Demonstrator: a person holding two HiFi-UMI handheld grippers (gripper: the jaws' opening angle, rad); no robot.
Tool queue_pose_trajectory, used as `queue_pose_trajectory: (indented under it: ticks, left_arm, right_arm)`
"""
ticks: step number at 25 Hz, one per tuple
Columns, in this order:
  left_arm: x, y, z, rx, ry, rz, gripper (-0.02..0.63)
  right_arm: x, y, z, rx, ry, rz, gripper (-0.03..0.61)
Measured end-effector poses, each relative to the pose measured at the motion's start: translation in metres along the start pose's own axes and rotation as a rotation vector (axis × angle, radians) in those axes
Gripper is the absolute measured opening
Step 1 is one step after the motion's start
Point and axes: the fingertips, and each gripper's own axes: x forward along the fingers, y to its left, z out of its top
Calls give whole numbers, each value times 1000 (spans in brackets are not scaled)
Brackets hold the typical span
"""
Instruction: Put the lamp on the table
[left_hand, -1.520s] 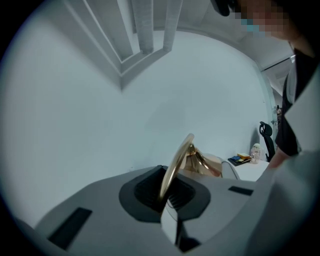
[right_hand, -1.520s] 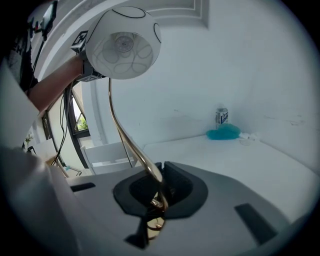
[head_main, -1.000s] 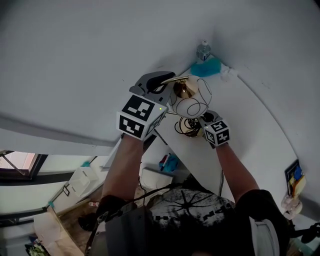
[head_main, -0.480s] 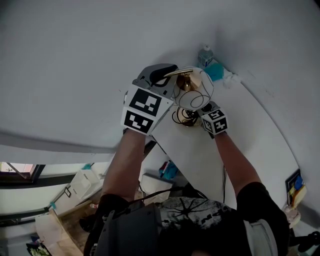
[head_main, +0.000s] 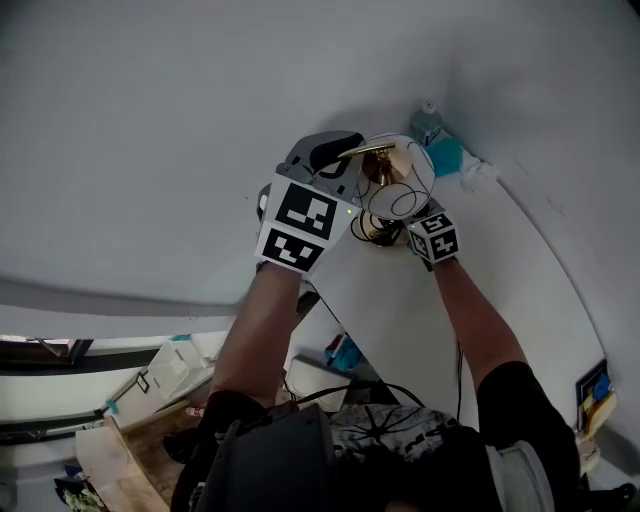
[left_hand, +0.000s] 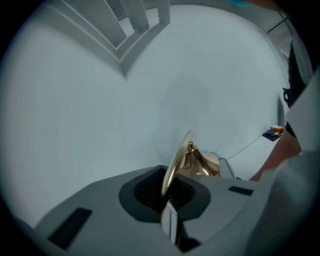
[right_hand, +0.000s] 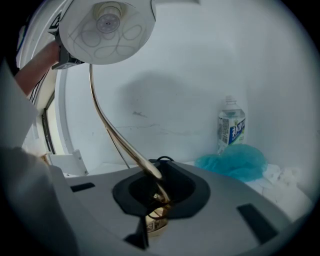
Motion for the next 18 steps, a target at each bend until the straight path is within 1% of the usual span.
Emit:
queue_pose_trajectory:
  ticks: [3,7,10,14,18]
  left_arm:
    - [11,9,-1,10,12,6,15]
    - [16,9,-4,39,29,10,15]
    - [19,11,-5,49,37,17,15]
    - [26,11,-6,43,45,9,15]
    - [31,12,-5,39,36,7,15]
  right_arm:
    - [13,-8,6,3,-1,3,26]
    - [23,-12,6,1,-3,-2,26]
    - [27,-15,8,12,-24,-8,26]
    - [28,-18,7,36,-56,-14,27]
    - [28,-20,5,50,-82,-18,26]
